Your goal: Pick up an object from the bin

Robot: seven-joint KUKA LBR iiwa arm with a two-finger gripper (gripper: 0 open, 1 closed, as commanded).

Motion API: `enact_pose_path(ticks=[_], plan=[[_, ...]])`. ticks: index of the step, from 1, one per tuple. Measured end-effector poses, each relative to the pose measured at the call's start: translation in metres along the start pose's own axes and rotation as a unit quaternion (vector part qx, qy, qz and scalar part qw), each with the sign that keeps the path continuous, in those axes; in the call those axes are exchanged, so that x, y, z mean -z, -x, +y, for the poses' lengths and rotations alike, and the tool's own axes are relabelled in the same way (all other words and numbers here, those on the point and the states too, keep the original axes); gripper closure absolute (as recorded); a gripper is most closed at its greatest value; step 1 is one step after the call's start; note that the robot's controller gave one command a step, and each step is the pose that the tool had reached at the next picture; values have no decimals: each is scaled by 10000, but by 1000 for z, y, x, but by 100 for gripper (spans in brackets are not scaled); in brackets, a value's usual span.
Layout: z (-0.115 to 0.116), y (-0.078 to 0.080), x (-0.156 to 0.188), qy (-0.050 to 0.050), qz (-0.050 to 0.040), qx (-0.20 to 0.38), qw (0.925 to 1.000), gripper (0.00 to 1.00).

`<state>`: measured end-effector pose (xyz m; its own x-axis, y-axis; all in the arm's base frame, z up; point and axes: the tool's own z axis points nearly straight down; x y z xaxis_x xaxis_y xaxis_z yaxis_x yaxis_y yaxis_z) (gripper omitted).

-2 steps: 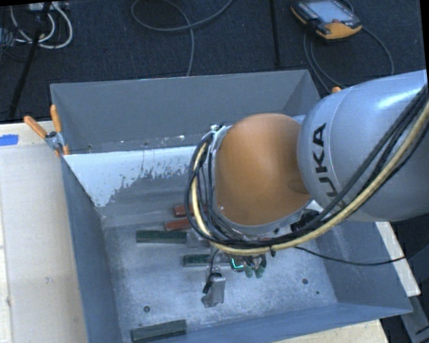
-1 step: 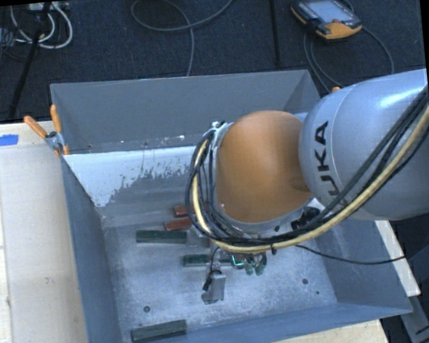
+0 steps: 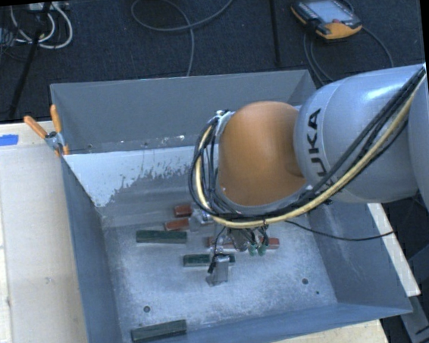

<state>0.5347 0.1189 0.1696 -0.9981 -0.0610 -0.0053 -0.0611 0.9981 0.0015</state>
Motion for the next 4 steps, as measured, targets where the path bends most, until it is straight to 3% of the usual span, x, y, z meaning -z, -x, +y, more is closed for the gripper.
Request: enact_pose_path(ticks=[1,2,3,4], plan=[[-4,13,-66,-6,9,9,10000,0],[-23,42,-88,-1,26,786,9969,100],[-23,42,-88,-1,27,781,9969,100],[-31,48,38,-1,20,1005,9949,100]])
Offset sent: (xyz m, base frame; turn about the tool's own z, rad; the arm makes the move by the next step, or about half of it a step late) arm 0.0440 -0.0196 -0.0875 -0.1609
